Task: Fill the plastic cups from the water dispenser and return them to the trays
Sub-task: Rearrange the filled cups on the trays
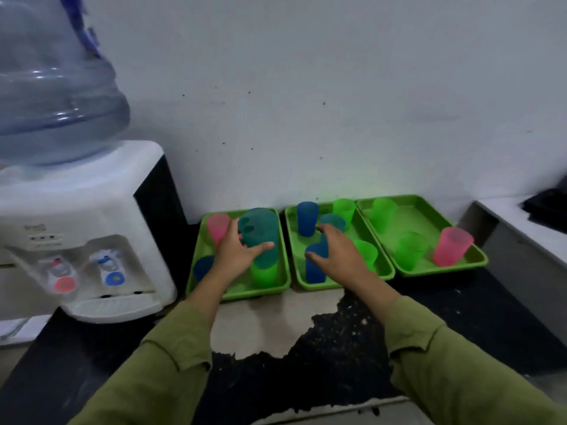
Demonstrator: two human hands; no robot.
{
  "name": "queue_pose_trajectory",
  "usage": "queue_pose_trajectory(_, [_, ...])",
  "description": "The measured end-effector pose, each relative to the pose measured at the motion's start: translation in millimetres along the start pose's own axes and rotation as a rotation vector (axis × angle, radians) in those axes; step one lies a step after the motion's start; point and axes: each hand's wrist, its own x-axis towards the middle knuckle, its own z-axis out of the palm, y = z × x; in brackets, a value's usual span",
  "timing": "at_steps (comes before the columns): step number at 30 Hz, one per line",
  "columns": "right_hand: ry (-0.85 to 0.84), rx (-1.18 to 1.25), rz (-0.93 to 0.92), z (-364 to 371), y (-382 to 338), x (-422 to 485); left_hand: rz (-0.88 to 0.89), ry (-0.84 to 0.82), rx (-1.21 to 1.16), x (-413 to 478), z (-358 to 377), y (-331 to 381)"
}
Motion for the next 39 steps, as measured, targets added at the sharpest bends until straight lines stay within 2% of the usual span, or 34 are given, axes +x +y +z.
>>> queue_pose_trajectory(3, [-0.009, 0.026, 0.005, -12.5, 26.9, 20.1, 0.016, -0.105, 0.020, 33.2, 43.7, 10.9])
queue_pose_trajectory(8, [-0.126, 0.096, 0.017, -41.4, 67.3, 48.7, 0.066, -0.258, -0.027, 70.0, 106.5, 30.3])
queue_pose_trajectory(15, [-0.070, 0.227, 0.047, -75.0, 122.4, 82.2, 0.078, -0.432, -0.074, 103.4, 183.5, 60.9])
queue_pose_trajectory(23, [-0.055, 0.360, 0.130, -108.4, 205.5, 120.7, 0.082, -0.460, -0.041, 136.3, 270.2, 76.2])
queue_pose_trajectory(29, [-0.092, 0.290, 0.151, -138.1, 289.8, 146.1, -0.037, -0.437, 0.000, 155.9, 339.2, 64.7])
queue_pose_trajectory(39, [-0.132, 0.235, 0.304, -150.7, 417.2, 179.2, -0.249, -0.417, 0.490, 159.2, 402.2, 10.9])
